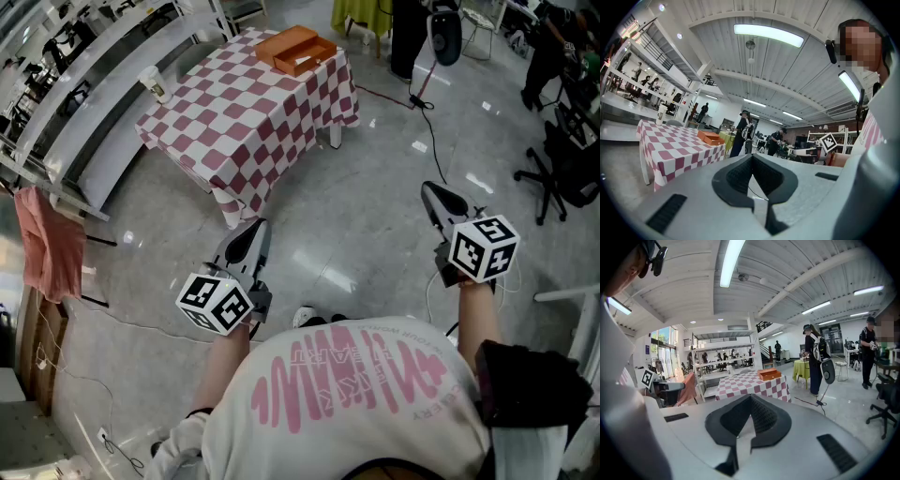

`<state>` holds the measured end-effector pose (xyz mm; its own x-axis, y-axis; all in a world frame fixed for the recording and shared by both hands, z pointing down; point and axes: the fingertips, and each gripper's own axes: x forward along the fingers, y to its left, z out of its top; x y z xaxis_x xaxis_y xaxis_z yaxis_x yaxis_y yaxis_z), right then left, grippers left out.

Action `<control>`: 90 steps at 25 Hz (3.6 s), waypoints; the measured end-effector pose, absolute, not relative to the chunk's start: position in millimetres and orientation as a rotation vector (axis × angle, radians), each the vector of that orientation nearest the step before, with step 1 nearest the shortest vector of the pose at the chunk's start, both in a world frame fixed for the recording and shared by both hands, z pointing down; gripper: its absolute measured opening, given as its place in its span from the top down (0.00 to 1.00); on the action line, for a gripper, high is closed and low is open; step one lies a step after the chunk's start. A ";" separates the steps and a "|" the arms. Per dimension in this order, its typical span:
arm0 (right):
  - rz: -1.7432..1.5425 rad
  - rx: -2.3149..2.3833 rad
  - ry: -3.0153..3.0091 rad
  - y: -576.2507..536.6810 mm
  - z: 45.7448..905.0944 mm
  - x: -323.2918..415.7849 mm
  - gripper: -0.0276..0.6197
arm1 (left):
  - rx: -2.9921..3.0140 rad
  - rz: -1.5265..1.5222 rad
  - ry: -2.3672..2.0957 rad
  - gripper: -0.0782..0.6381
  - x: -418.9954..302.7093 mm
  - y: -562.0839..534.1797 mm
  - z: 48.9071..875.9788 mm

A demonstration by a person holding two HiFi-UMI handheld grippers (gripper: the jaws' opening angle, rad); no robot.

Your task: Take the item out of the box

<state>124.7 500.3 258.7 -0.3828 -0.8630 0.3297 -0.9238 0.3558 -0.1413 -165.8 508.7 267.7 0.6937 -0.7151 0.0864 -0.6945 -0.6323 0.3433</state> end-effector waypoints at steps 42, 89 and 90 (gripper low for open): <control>0.494 1.857 -2.206 467.0 266.2 28.3 0.95 | 2.640 -0.151 -0.826 0.88 -256.5 405.7 268.0; 0.509 1.623 -2.459 74.7 273.0 196.6 0.95 | 2.601 -0.158 -1.056 0.88 -71.2 81.2 262.3; 0.511 1.624 -2.459 70.2 274.6 201.4 0.95 | 2.598 -0.158 -1.057 0.88 -67.4 76.8 264.7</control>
<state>201.4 70.2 274.6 -0.4020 -0.8622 0.3082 -0.9136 0.3553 -0.1978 -67.4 76.8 264.7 0.7182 -0.6955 0.0219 -0.6588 -0.6695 0.3431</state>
